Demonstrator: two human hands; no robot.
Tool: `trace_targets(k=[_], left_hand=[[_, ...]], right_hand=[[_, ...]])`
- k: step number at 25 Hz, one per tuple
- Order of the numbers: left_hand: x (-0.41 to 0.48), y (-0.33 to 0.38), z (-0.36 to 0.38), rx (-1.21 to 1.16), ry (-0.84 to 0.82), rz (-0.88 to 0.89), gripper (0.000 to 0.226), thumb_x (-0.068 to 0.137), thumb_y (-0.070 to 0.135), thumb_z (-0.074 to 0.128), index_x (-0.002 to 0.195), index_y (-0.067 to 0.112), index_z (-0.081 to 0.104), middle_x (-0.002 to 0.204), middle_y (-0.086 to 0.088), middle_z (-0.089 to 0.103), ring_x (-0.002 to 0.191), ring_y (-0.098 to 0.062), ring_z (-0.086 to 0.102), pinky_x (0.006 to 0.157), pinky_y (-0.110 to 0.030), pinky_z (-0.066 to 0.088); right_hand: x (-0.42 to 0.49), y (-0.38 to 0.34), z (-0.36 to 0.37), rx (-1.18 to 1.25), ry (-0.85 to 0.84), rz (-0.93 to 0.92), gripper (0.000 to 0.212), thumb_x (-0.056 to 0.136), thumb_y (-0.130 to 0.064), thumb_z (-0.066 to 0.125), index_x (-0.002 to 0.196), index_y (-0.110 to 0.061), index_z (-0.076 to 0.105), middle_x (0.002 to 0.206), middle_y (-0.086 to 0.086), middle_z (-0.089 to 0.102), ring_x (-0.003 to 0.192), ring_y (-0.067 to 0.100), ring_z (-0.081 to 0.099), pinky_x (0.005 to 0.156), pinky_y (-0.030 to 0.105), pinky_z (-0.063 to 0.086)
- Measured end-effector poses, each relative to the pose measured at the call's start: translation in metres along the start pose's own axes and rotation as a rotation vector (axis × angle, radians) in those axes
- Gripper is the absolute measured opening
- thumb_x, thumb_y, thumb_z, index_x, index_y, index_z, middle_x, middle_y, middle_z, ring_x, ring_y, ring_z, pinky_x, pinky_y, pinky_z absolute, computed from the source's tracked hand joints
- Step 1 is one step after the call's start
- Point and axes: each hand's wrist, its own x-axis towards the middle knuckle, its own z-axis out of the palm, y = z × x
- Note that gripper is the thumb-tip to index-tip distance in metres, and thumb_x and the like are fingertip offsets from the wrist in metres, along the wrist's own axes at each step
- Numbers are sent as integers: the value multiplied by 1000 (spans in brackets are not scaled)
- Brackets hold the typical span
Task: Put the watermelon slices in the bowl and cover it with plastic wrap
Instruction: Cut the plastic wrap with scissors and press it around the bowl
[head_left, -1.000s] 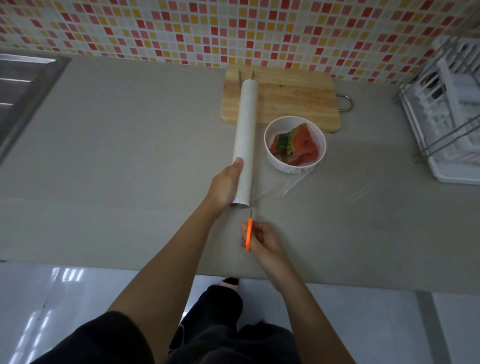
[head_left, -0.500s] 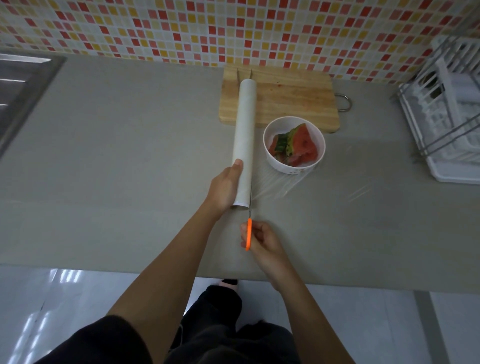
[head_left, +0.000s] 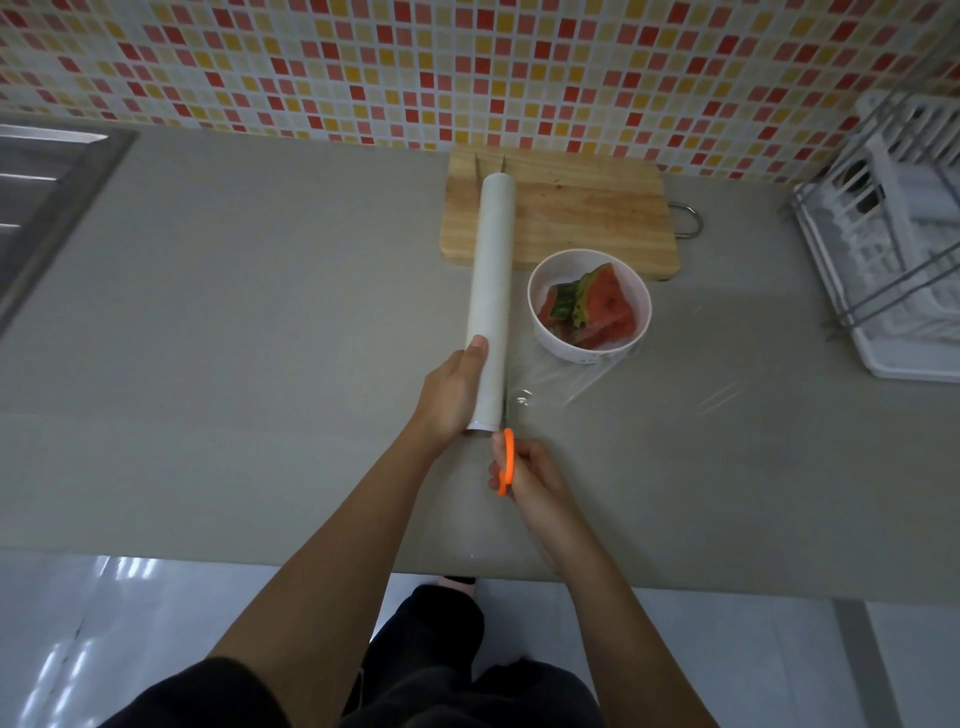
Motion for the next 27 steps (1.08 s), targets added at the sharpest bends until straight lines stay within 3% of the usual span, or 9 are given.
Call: trace_targets(k=[3, 12, 15, 27], left_hand=[[-1, 3, 1, -15, -7, -24, 56, 73, 72, 40, 86, 24, 65, 104, -8, 68, 98, -28, 65, 94, -53, 49], [0, 3, 0, -24, -15, -11, 66, 74, 70, 39, 99, 16, 66, 106, -9, 68, 99, -27, 65, 96, -51, 48], [1, 3, -2, -30, -21, -8, 66, 74, 70, 40, 101, 17, 67, 110, -8, 68, 101, -25, 64, 97, -49, 47], [2, 0, -4, -48, -18, -6, 55, 76, 64, 43, 94, 17, 66, 107, -12, 68, 100, -28, 65, 96, -49, 49]], right_hand=[[6, -4, -2, -17, -13, -11, 21, 88, -37, 58, 85, -16, 53, 70, -7, 57, 66, 7, 55, 69, 20, 47], [21, -9, -5, -49, -29, -77, 18, 91, -33, 55, 88, -15, 56, 59, -14, 63, 60, 0, 56, 61, 12, 45], [31, -13, -6, -58, -25, -100, 26, 90, -33, 56, 97, -8, 58, 66, -11, 62, 59, -7, 57, 59, 8, 44], [65, -31, -7, -95, -48, -138, 24, 86, -40, 60, 86, -16, 56, 74, -3, 60, 65, 1, 57, 64, 18, 45]])
